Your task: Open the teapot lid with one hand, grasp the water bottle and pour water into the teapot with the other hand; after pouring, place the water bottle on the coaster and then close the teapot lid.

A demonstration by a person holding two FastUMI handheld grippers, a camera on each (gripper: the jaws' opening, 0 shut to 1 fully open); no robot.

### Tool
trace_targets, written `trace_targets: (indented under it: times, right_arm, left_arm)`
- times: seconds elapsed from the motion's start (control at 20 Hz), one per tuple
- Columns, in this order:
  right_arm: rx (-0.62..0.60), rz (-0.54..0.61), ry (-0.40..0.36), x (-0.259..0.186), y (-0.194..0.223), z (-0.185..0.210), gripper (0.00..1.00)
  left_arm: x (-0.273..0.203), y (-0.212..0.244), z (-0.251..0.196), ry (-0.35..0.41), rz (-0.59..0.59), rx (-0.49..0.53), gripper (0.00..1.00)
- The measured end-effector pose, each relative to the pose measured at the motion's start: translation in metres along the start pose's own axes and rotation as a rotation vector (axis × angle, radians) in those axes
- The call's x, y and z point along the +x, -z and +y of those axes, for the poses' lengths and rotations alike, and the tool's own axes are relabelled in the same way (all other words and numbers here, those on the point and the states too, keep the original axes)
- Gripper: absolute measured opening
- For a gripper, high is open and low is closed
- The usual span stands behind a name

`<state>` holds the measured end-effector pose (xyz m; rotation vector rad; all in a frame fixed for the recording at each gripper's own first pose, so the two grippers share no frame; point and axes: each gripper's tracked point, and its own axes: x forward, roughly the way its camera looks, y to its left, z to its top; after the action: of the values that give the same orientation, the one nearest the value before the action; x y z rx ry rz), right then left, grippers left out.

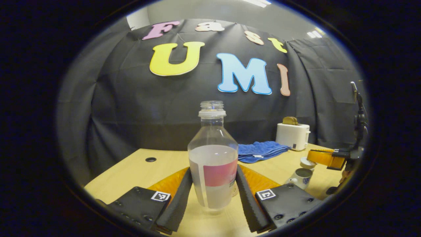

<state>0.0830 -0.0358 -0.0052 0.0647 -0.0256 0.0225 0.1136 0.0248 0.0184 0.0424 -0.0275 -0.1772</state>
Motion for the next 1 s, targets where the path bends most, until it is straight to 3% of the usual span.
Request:
trace_targets:
  times: [0.55,0.85,1.0]
  right_arm:
    - [0.008,0.003,0.007,0.002,0.001,-0.003,0.05]
    - [0.003,0.001,0.007,0.001,0.001,-0.002,0.05]
    - [0.002,0.003,0.007,0.002,0.002,-0.003,0.05]
  left_arm:
    - [0.106,0.030,-0.013,0.078,0.062,-0.080,0.85]
    - [0.120,0.045,-0.013,0.031,0.098,0.008,0.84]
    - [0.117,0.041,-0.011,0.036,0.092,-0.033,0.86]
